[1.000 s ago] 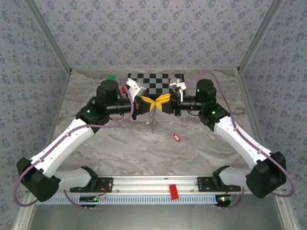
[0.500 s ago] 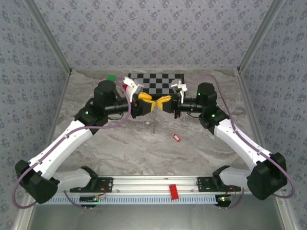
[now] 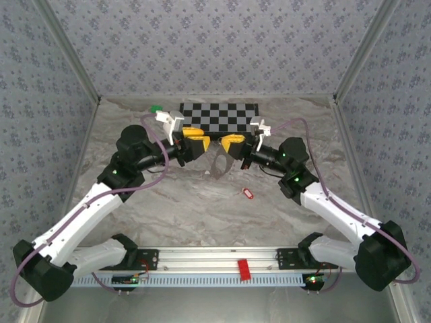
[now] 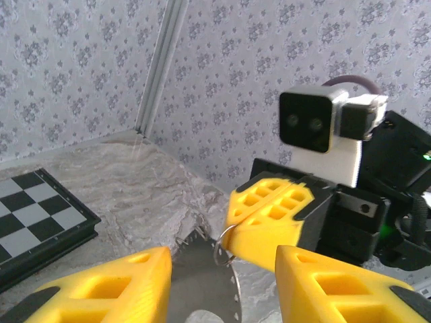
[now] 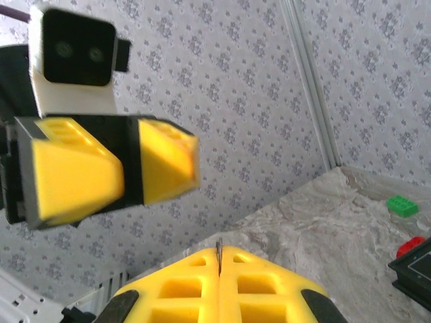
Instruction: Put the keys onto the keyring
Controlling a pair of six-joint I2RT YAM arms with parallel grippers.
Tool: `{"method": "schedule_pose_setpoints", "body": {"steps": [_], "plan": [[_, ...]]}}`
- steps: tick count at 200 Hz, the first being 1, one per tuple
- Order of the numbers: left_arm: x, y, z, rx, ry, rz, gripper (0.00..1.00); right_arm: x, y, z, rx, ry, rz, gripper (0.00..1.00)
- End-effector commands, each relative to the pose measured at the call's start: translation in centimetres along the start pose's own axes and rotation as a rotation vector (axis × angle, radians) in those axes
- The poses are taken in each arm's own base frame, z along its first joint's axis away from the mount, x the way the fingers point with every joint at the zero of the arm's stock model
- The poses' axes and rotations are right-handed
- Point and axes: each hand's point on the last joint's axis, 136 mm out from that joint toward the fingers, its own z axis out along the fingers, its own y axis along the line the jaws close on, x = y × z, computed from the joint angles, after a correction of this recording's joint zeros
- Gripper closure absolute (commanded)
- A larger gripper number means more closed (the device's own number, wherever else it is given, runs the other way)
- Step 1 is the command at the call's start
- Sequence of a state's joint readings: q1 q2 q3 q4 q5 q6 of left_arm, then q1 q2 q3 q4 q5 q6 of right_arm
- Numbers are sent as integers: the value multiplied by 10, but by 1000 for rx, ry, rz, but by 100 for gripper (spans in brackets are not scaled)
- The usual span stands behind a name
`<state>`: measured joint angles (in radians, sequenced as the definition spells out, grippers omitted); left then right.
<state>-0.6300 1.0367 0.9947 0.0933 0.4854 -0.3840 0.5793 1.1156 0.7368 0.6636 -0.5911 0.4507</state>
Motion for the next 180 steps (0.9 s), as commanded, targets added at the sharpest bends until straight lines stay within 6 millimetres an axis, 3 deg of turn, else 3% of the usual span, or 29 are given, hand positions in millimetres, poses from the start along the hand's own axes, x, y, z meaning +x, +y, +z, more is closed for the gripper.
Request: {"method": "schedule_pose_setpoints", "body": {"steps": [1,130,180], "plan": [[-11,-6,2,36,-38,0,58,-29,9,-5,13,-124,-17,100],[-4,-4,11,58,-2,-3,61,-24,9,-5,23,-112,-20,100],[1,-1,10,39,20,0,56,-18,2,-9,64,-113,-44,100]]}}
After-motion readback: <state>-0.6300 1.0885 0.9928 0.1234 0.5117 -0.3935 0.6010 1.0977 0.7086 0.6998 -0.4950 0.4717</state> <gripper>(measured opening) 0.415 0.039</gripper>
